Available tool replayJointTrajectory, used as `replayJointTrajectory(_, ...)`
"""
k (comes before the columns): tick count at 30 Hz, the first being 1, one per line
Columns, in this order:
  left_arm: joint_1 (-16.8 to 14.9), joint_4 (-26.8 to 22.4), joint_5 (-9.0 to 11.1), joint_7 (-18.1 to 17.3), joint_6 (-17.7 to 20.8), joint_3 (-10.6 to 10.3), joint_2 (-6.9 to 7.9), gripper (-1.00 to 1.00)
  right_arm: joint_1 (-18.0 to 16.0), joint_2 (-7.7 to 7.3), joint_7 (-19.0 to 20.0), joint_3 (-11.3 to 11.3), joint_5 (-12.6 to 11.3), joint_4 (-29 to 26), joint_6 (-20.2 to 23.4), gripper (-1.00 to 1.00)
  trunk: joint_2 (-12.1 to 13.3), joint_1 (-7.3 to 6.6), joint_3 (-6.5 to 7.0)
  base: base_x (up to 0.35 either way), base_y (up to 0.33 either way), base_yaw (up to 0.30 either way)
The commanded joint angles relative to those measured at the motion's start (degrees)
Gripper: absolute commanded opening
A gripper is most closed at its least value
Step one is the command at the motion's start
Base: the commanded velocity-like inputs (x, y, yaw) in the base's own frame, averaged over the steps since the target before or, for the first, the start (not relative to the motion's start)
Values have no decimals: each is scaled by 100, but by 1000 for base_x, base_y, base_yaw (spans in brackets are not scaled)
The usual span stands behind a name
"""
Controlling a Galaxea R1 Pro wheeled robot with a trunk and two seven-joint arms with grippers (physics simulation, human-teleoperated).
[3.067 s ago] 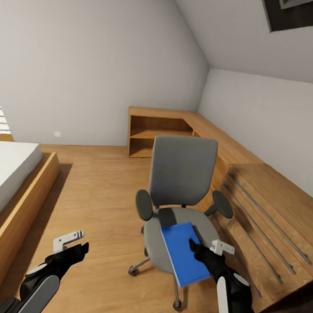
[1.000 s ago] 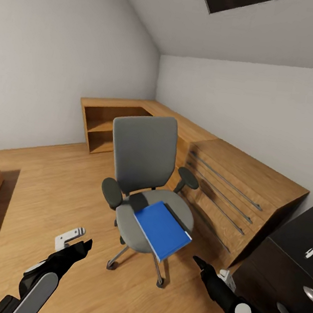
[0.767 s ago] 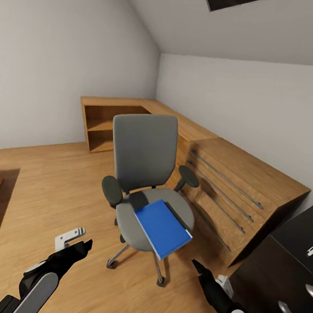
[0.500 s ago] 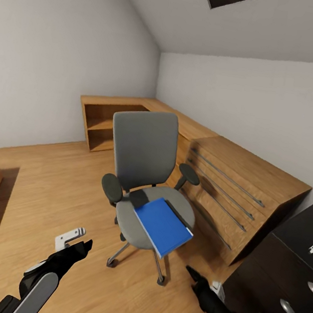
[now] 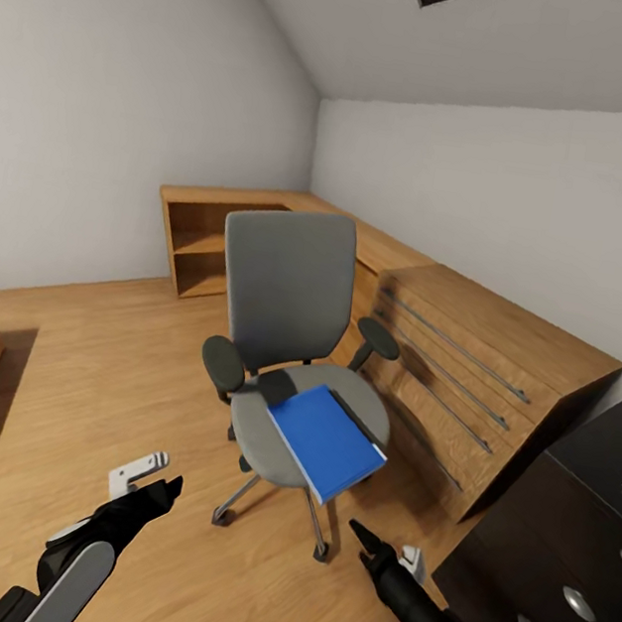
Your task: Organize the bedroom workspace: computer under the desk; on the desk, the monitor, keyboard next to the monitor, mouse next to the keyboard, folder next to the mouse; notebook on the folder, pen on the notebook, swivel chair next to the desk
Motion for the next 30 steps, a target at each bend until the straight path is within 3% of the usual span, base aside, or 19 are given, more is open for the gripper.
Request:
replayJointTrajectory(1,-5,-8,37,48,7,-20,-4,100,-5,22,8,-19,-25,-13,-90,100,-44,22,-24,0,0,0)
replayJointTrajectory(2,-5,-8,37,48,4,-102,-12,100,-9,38,-2,-16,-16,-75,-460,100,-84,44,-41,0,0,0)
replayJointTrajectory(5,-5,-8,37,48,3,-179,-14,100,-13,34,-7,-16,-10,-155,-668,100,-204,110,-95,0,0,0)
replayJointTrajectory(20,-5,36,23,35,2,-269,7,100,-14,56,-14,-46,-87,-242,-768,100,-204,110,-95,72,0,0)
replayJointTrajectory(26,-5,36,19,35,2,-269,11,100,-14,58,-429,-42,-526,-218,-763,100,-204,110,-95,46,0,0)
replayJointTrajectory(30,-5,36,25,34,2,-268,11,100,-14,60,-547,-32,-648,-214,-763,100,-204,110,-95,82,0,0)
